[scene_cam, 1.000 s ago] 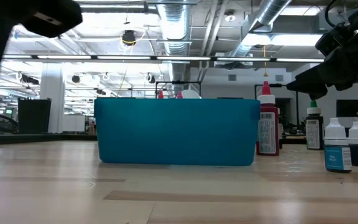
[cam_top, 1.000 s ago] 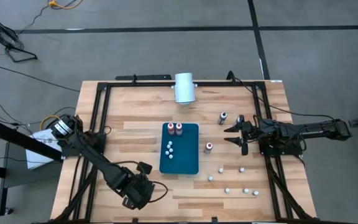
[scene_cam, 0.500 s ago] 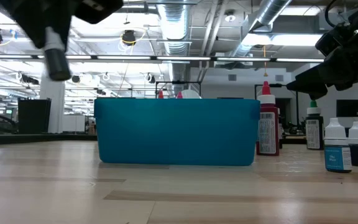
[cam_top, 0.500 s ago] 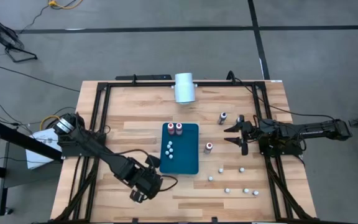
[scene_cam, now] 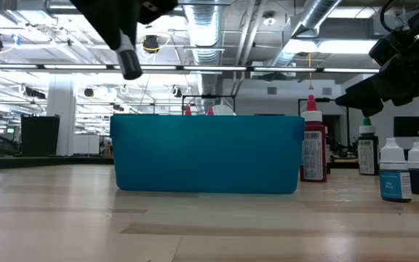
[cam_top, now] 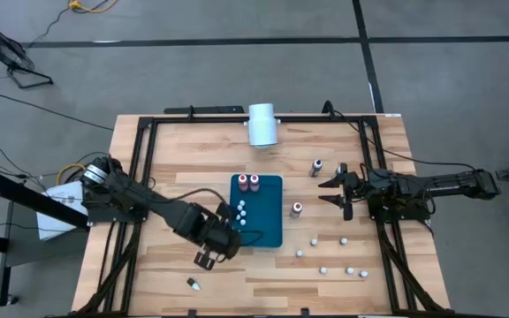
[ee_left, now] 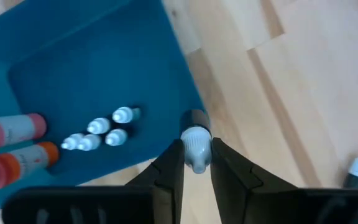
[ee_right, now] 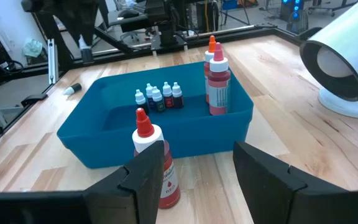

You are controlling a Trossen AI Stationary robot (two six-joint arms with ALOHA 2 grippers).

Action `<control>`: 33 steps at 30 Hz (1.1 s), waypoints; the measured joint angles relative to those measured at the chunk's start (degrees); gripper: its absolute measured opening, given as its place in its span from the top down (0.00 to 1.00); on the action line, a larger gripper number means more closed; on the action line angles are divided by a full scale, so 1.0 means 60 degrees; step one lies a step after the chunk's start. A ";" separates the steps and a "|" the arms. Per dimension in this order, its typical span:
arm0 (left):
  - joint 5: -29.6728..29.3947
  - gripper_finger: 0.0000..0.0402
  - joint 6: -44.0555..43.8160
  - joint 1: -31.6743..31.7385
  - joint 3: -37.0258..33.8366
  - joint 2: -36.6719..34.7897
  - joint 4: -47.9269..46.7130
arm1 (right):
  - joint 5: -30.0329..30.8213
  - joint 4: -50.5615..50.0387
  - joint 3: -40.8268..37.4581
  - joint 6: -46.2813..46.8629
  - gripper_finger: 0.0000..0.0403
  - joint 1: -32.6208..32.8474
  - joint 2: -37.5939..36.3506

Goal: Pick & Place food coloring
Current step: Put the small black food coloring bottle into the blue bin

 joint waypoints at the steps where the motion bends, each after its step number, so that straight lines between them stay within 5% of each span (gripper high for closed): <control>1: 0.0000 0.86 0.0117 0.0113 0.0003 0.0000 -0.0017 | 0.0000 0.0000 0.0003 -0.0003 0.54 -0.0001 0.0000; 18: 0.0189 0.86 0.0945 0.1714 0.0006 0.0091 -0.0228 | 0.0000 0.0000 0.0003 0.0000 0.54 -0.0001 0.0000; 33: 0.0520 0.86 0.1106 0.1921 0.0643 0.1335 -0.0528 | 0.0000 -0.0007 0.0000 0.0000 0.54 -0.0001 -0.0011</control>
